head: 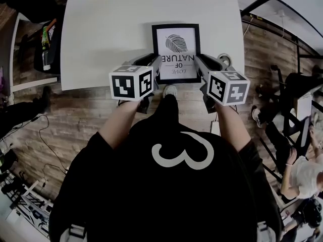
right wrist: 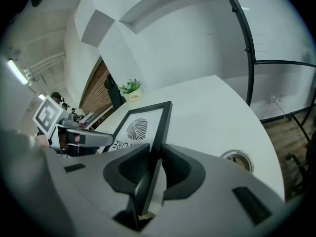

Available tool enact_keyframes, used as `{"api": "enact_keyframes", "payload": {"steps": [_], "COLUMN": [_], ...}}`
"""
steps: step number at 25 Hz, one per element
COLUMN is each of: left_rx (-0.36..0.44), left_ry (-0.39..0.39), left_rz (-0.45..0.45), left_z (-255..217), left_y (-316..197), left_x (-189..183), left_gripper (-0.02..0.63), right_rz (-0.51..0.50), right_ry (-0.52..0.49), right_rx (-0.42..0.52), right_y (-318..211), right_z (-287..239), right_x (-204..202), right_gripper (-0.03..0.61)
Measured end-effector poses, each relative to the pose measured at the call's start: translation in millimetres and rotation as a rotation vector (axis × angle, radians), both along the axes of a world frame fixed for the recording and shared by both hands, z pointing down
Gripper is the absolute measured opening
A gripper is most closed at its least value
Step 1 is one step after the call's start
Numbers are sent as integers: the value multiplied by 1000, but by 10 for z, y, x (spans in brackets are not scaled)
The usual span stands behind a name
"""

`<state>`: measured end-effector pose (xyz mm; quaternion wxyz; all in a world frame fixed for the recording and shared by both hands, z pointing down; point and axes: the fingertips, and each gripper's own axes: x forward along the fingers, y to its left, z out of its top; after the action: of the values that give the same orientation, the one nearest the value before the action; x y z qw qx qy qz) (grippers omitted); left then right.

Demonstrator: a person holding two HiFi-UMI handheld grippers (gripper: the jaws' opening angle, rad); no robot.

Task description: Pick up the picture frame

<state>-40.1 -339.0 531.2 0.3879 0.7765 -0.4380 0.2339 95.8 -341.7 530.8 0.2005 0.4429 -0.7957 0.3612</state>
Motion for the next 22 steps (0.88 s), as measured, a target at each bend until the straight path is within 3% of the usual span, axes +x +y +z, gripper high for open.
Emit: {"api": "enact_keyframes", "payload": {"steps": [5,22], "left_rx": [29,209], "left_ry": [5,15], "left_rz": [-13,-25], "left_z": [-125,-823], "left_y": [53,1212], "left_x": [7,-4], "left_gripper": [101,101], "right_rz": [-11,-37], "right_ry": [-7,-44], "right_rx": [20,209], "right_y": [44,1161], "right_z": [-104,-769], "right_x": [10,-1], "right_gripper": [92,92]}}
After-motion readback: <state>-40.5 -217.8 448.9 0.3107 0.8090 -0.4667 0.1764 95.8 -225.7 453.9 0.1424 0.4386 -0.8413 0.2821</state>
